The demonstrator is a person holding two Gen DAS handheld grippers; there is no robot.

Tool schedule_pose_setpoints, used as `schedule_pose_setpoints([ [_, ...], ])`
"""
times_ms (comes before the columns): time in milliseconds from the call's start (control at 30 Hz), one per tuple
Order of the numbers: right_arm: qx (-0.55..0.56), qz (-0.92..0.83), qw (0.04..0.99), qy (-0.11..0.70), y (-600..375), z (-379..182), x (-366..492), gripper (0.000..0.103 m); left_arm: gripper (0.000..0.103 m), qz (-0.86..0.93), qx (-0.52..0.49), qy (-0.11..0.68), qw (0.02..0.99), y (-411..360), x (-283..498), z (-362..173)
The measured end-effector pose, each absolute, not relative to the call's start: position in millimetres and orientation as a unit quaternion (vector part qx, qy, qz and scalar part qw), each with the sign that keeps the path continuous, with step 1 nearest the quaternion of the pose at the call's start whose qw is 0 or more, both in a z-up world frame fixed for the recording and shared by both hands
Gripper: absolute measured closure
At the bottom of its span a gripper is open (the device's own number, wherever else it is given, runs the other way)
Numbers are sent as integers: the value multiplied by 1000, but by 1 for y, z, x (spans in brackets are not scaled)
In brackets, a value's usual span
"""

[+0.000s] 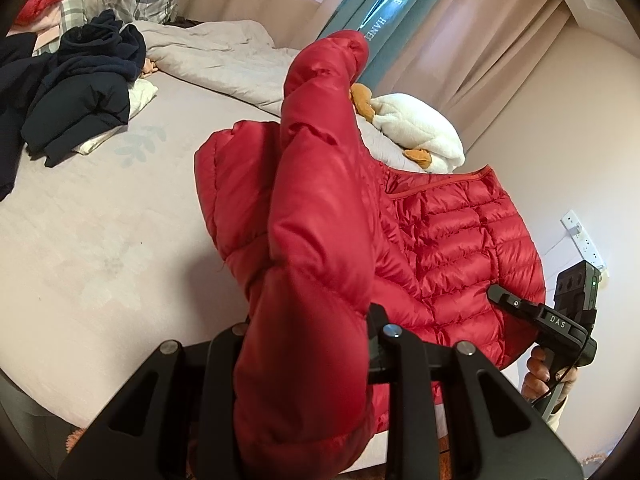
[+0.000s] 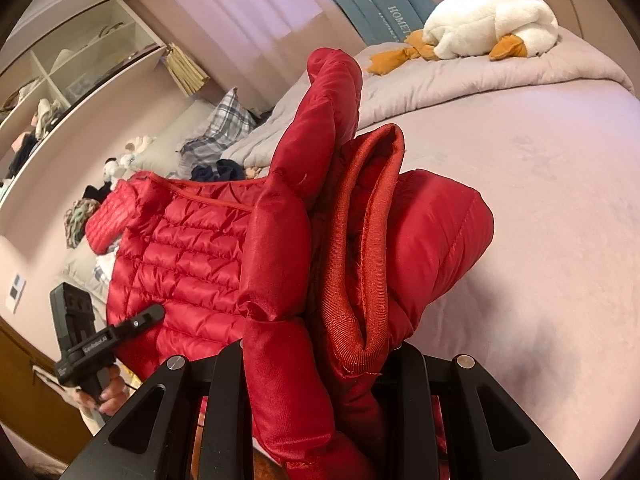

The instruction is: Fold large clothes

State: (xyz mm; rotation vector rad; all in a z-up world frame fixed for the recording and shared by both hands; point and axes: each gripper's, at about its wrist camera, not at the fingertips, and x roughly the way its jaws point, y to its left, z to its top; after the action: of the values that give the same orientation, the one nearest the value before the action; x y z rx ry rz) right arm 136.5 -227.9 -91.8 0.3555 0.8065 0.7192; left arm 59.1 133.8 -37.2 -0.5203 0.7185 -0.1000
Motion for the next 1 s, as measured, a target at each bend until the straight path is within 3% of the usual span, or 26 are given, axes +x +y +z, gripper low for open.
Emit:
schedule_pose_setpoints([
  [1000,176,317,850,383,-250,-91,120,76,76,-74,-241,354,900,128,72,-36],
])
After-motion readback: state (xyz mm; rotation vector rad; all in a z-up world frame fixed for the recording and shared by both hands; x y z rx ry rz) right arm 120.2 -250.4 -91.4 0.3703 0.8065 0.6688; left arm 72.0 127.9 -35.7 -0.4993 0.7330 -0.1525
